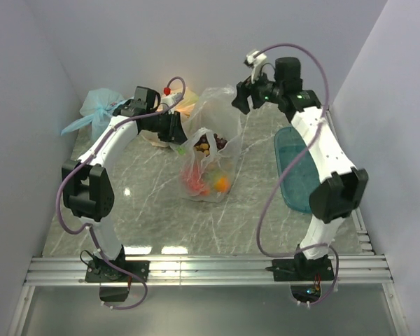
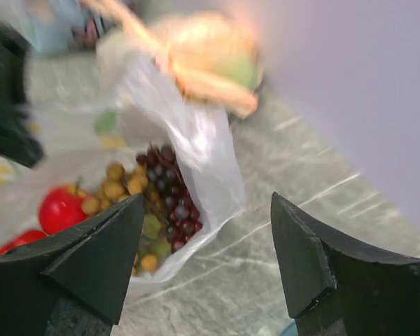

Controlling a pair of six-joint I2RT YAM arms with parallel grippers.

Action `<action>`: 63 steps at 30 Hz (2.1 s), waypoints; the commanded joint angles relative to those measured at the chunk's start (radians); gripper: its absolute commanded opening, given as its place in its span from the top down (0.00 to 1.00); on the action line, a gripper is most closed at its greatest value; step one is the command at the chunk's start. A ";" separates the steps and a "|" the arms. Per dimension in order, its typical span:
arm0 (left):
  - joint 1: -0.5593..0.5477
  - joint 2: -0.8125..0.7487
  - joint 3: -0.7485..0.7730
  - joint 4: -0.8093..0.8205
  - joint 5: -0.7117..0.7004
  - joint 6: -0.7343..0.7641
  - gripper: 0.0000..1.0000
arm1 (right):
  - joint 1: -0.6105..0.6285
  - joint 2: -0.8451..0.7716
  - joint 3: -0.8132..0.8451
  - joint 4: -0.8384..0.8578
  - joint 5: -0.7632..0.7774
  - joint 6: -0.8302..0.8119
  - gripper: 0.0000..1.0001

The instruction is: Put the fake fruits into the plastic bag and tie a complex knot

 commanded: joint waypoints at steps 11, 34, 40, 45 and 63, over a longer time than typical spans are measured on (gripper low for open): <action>-0.004 0.043 0.067 -0.053 0.080 0.165 0.76 | 0.001 0.189 0.036 0.181 -0.175 0.009 0.23; 0.022 0.293 0.486 -0.205 0.112 0.477 0.68 | 0.047 -0.381 -0.582 0.215 -0.255 0.560 1.00; 0.065 0.154 0.352 -0.047 0.182 0.342 0.34 | 0.063 -0.409 -0.597 0.134 -0.131 0.521 0.89; 0.129 -0.059 0.207 0.077 0.168 0.257 0.01 | 0.056 -0.391 -0.495 0.032 -0.026 0.388 0.59; 0.221 -0.572 -0.287 0.392 0.346 0.335 0.01 | -0.074 -0.350 -0.343 0.066 -0.083 0.288 0.21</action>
